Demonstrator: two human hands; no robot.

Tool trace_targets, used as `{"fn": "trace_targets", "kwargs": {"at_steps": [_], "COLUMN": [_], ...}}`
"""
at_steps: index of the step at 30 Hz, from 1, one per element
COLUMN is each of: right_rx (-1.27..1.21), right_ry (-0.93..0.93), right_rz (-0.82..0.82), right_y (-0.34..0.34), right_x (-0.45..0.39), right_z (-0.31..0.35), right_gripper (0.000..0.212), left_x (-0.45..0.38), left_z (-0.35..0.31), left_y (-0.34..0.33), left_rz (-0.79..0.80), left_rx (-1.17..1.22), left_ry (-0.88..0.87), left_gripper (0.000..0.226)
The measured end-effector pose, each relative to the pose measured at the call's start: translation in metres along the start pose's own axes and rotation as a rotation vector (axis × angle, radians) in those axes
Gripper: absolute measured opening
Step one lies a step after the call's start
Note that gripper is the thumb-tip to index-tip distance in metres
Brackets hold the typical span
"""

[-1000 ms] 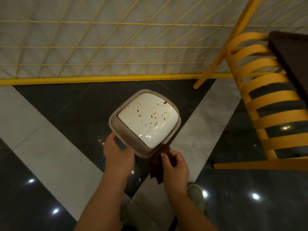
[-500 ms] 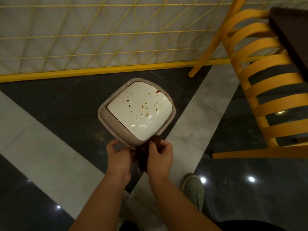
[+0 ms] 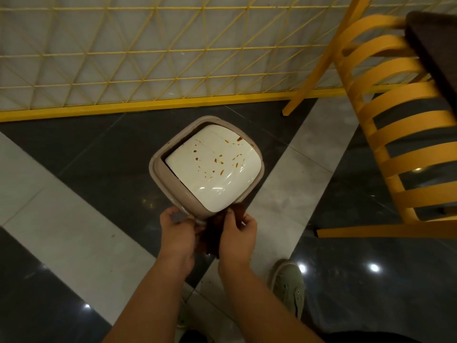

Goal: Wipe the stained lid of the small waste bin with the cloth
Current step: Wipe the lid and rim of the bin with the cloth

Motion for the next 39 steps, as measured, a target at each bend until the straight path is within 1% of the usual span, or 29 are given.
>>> {"fn": "trace_targets", "kwargs": {"at_steps": [2,7,10,13,16,18,20,21,23,25,27,29,32,35,39], "right_rx": [0.029,0.052,0.094,0.128,0.085,0.017,-0.017,-0.027,-0.048,-0.058,-0.072,-0.1,-0.109,-0.146,-0.14], "right_ry": [-0.026,0.022,-0.001,-0.016,-0.041,-0.056,-0.063,-0.068,-0.081,-0.081,-0.068,-0.076,-0.115,-0.165,-0.178], "right_rz": [0.009,-0.056,-0.069,0.019,0.047,0.025,0.024,0.027,0.039,0.05,0.057,0.055,0.076,0.125,0.09], "right_y": [0.0,0.003,0.002,0.001,0.008,0.014,0.017,0.02,0.024,0.028,0.03,0.027,0.013,-0.005,-0.006], "right_x": [-0.006,-0.043,-0.059,-0.058,-0.046,-0.037,-0.028,-0.023,-0.017,-0.015,-0.015,-0.011,0.003,0.015,0.011], "right_z": [0.005,0.057,0.08,0.084,0.066,0.051,0.039,0.034,0.027,0.025,0.025,0.021,-0.001,-0.024,-0.019], "right_gripper": [0.014,0.017,0.024,0.028,0.027,0.027,0.027,0.026,0.025,0.025,0.021,0.02,0.028,0.028,0.027], "left_x": [-0.002,-0.001,-0.002,-0.006,-0.009,-0.001,0.016,0.026,0.043,0.049,0.046,0.041,0.035,0.034,0.03], "left_z": [-0.002,-0.008,-0.01,-0.013,-0.019,-0.033,-0.054,-0.062,-0.073,-0.074,-0.068,-0.063,-0.059,-0.058,-0.058], "left_y": [0.003,0.005,0.008,0.016,0.03,0.04,0.044,0.043,0.04,0.035,0.031,0.027,0.024,0.022,0.024], "left_rz": [0.008,0.075,0.073,-0.012,-0.18,-0.314,-0.368,-0.348,-0.237,-0.1,-0.031,-0.026,-0.098,-0.159,-0.152], "left_rx": [-0.017,-0.036,-0.047,-0.03,0.024,-0.047,-0.198,-0.256,-0.366,-0.549,-0.711,-0.787,-0.837,-0.89,-0.935], "left_ry": [0.01,0.02,0.01,-0.014,-0.066,-0.182,-0.383,-0.485,-0.624,-0.679,-0.718,-0.755,-0.79,-0.803,-0.809], "left_gripper": [0.043,0.049,0.047,0.046,0.053,0.052,0.047,0.046,0.051,0.063,0.077,0.082,0.081,0.078,0.077]}}
Point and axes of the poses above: each hand's wrist, its own x-axis away from the middle knuckle, its own y-axis out of the back of the hand, z = x × y, the point moved 4 cm from there along -x, towards the middle knuckle, and after that the axes turned 8 degrees about -x, right-handed, at the moved point
